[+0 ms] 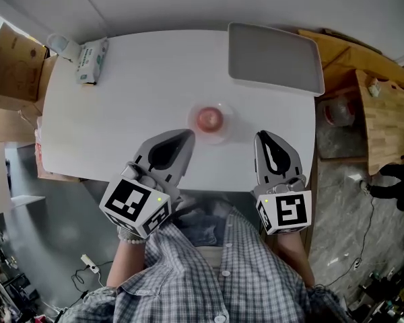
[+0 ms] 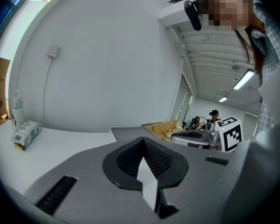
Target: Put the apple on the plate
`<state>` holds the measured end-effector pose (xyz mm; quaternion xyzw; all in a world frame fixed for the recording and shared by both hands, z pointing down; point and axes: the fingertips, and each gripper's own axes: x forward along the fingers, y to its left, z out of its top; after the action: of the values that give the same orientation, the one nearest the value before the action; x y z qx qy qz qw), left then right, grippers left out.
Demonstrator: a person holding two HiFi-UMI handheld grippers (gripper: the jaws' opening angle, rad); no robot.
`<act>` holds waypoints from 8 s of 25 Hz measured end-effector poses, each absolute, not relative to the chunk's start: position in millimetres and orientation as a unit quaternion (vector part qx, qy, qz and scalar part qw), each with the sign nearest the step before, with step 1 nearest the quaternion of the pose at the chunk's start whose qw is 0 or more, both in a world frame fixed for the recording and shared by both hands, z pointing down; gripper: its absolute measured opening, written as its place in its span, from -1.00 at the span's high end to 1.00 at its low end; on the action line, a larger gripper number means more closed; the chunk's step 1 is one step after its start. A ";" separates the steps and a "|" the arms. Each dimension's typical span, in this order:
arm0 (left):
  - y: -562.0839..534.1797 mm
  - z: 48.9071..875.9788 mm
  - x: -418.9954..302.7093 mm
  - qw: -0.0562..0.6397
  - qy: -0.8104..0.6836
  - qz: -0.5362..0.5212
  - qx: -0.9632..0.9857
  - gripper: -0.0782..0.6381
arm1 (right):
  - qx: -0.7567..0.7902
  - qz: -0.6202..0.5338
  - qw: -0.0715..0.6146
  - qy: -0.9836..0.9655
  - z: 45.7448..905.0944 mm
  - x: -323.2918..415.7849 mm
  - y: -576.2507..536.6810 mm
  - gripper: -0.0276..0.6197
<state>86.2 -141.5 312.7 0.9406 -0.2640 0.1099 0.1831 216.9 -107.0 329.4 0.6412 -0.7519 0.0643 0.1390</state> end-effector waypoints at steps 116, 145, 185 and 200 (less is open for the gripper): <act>-214.2 543.1 118.8 0.466 -0.194 0.382 0.774 0.66 | 0.613 0.560 0.081 -0.551 534.9 248.4 -149.5 0.75; -294.0 507.4 199.0 0.471 -0.157 0.341 0.799 0.68 | 0.644 0.528 0.027 -0.553 499.0 329.7 -228.2 0.76; -382.2 526.8 292.2 0.452 -0.137 0.345 0.811 0.68 | 0.668 0.520 0.034 -0.531 519.2 418.2 -306.9 0.76; -383.0 536.2 297.8 0.430 -0.130 0.366 0.815 0.68 | 0.673 0.501 0.090 -0.537 530.2 423.1 -310.3 0.76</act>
<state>297.8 -383.0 536.2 0.8152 -0.1301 0.3657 0.4298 423.1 -310.3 530.2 0.6727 -0.5369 0.5012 0.0899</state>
